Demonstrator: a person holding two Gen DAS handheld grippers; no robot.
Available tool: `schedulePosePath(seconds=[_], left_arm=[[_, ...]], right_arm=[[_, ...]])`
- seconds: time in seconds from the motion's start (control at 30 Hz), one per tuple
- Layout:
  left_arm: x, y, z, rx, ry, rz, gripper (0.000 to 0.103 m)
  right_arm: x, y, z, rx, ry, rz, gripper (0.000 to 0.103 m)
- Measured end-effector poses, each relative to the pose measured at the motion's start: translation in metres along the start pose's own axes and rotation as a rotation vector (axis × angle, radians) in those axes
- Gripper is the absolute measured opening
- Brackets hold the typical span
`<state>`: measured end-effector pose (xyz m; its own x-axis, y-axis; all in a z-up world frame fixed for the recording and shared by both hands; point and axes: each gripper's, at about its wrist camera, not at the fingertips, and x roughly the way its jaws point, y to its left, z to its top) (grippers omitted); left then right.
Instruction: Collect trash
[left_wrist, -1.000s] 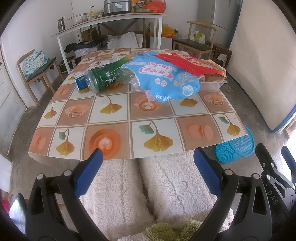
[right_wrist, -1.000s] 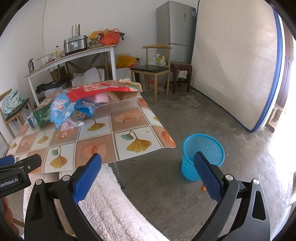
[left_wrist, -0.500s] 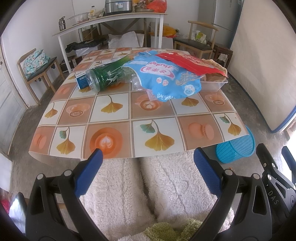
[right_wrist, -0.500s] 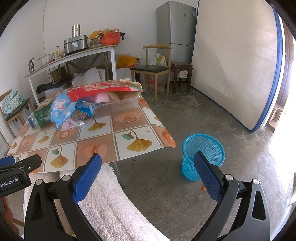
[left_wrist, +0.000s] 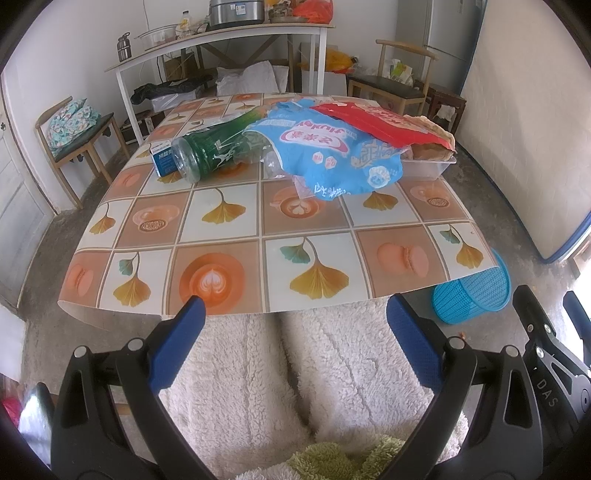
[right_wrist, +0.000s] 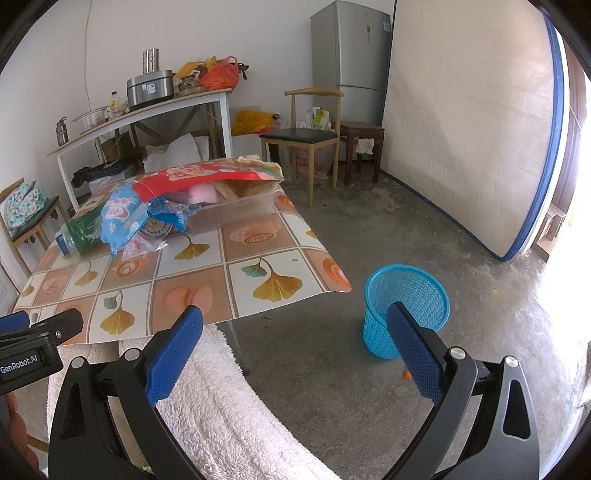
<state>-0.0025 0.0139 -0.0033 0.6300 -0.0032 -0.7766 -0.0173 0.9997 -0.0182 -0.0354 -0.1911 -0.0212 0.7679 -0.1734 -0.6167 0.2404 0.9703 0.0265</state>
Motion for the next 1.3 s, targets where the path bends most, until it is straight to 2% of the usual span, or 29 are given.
schedulePosePath(seconds=[0.8,1.0,1.2,1.3], left_arm=[[0.0,0.01,-0.007,-0.005,0.012,0.014,0.095],[0.003,0.014,-0.004,-0.01,0.019,0.031,0.095],[0.007,0.022,0.0,-0.029,0.011,0.018,0.095],[0.011,0.026,0.005,-0.028,-0.013,-0.001,0.095]], right_arm=[[0.006,0.002,-0.004,-0.001,0.012,0.027,0.097],[0.016,0.005,-0.001,-0.037,0.013,0.038,0.097],[0.025,0.008,0.015,-0.118,-0.042,0.023,0.097],[0.03,0.008,0.029,-0.131,-0.074,0.055,0.097]])
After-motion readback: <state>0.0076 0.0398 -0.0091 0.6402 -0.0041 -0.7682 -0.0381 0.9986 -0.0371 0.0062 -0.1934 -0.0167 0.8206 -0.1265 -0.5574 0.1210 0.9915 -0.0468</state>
